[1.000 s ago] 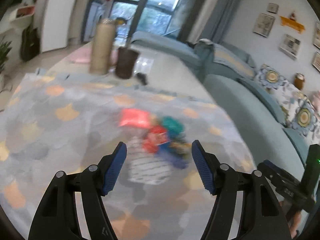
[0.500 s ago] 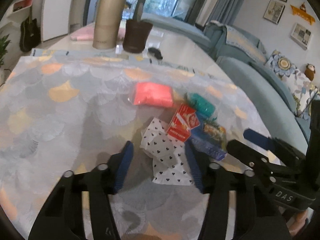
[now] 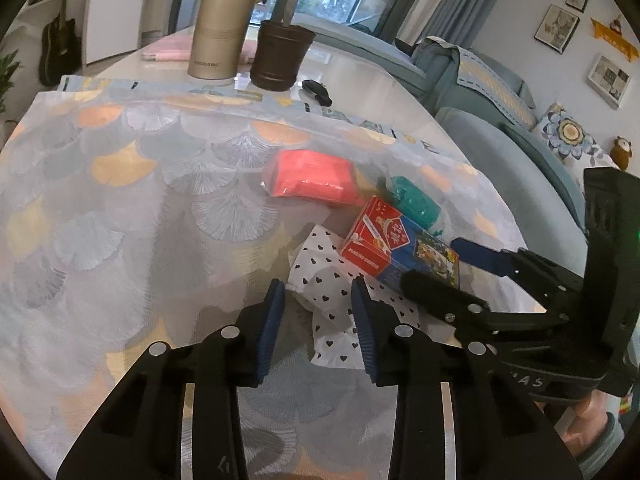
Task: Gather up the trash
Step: 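Grasp the white polka-dot paper with the left tool while the right tool grasps the tiger-printed box, then carry paper and box over the wastebasket and open both tools to release them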
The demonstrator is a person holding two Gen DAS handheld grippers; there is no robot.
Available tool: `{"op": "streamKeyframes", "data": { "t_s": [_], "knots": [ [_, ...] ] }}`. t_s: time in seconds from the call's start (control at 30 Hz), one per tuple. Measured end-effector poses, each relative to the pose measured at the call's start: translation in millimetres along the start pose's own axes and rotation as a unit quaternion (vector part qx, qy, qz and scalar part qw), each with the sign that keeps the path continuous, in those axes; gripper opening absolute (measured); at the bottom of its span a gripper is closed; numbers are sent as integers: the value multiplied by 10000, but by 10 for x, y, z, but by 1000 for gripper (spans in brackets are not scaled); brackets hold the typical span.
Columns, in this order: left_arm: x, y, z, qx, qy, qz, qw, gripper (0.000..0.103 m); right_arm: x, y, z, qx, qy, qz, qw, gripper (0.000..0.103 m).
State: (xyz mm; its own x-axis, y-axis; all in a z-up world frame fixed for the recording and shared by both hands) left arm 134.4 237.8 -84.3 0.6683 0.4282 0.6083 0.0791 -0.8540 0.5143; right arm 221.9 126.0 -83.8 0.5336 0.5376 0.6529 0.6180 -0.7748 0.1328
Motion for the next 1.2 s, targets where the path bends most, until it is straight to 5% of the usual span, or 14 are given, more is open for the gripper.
{"op": "streamKeyframes", "data": {
  "t_s": [0.13, 0.2, 0.3, 0.4, 0.53, 0.63, 0.7, 0.73, 1.2],
  "knots": [
    [-2, 1, -6, -65, -3, 3, 10000, 41, -67, -3, -60, -24, 8, -71, 10000, 63],
    [-4, 41, 6, 3, -17, 90, 10000, 55, -147, 39, -123, -104, -2, -35, 9999, 61],
    [4, 125, 53, 470, -53, 298, 9984, 78, -306, 121, -243, -270, -40, 88, 9996, 60],
    [16, 181, 155, 744, -241, 443, 9960, 79, -498, 234, -380, -453, -89, 330, 9984, 60],
    [24, 301, 265, 921, -370, 727, 9924, 66, -703, 307, -534, -793, -126, 513, 9954, 60],
    [-28, 463, 317, 1150, -391, 1150, 9859, 42, -793, 346, -612, -916, -136, 688, 9933, 60],
    [-78, 562, 336, 1216, -428, 1450, 9810, 9, -852, 407, -660, -955, -149, 896, 9913, 60],
    [-92, 581, 330, 1202, -450, 1498, 9804, 3, -885, 444, -687, -979, -170, 1027, 9897, 60],
    [-552, 1153, -214, -472, 107, 1254, 9909, 3, -1650, 607, -1296, -1905, -547, 2063, 9582, 61]
  ]
}}
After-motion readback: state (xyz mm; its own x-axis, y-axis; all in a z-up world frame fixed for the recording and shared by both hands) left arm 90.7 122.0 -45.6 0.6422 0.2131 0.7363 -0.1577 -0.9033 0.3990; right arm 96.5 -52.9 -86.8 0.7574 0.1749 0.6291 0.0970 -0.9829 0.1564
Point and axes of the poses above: each gripper's, at about its wrist camera, not at the fingertips, and z roughly the way its jaws point, y to its right, x to its top, the point moved 1 cm from there along z, roughly the way its jaws point, and after that the axes turned 15 degrees about -x, right-handed, at the moved point
